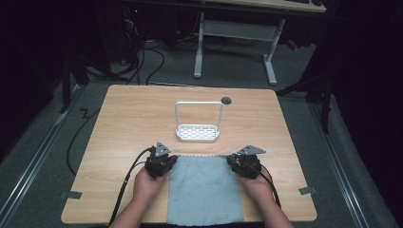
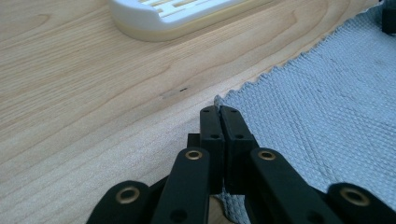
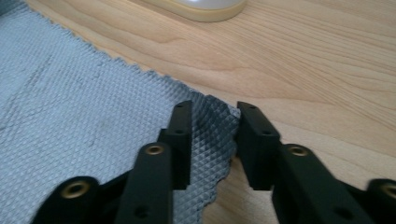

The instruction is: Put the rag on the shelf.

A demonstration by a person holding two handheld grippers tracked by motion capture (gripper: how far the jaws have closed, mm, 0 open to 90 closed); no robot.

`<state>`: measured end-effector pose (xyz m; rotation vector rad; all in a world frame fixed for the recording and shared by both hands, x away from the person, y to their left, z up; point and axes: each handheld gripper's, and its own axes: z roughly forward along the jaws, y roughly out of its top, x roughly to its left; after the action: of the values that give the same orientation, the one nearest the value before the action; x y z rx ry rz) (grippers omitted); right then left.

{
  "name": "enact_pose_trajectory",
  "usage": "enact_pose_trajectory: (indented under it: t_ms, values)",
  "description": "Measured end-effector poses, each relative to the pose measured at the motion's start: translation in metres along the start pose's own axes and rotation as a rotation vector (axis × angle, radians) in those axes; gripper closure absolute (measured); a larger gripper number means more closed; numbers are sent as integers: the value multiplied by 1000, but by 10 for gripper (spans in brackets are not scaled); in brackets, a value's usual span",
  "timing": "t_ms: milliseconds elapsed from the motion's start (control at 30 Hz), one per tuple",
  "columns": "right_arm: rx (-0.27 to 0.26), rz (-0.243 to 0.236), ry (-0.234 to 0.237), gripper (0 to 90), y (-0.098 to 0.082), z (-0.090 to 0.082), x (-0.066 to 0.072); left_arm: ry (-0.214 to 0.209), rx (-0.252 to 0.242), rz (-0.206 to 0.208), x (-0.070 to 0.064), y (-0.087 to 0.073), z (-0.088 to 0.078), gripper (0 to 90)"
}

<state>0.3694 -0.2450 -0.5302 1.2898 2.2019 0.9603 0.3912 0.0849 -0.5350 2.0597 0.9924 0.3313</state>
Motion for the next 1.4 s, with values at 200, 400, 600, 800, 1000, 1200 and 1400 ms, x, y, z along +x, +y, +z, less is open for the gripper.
enact_pose_trajectory:
  t_ms: [200,400,600,800,1000,1200,1400]
  values:
    - [-1,5,36,885,0,0,3,-9,3,-1,1,0,-1,892]
    - [-14,-6,43,889,1,-1,5,-3,0,1,1,-1,-2,895]
    - [-49,-15,45,890,3,-7,8,-10,-30,-9,1,-1,-6,895]
    - [-96,-13,51,891,5,-15,11,-19,-84,-20,1,-1,-16,895]
    - [-170,-8,68,890,9,-27,15,-30,-155,-27,-4,3,-29,897]
    - [-235,-13,70,890,15,-43,21,-35,-215,-21,-10,9,-42,897]
    - [-319,-26,62,890,25,-62,26,-33,-306,-16,-12,17,-65,898]
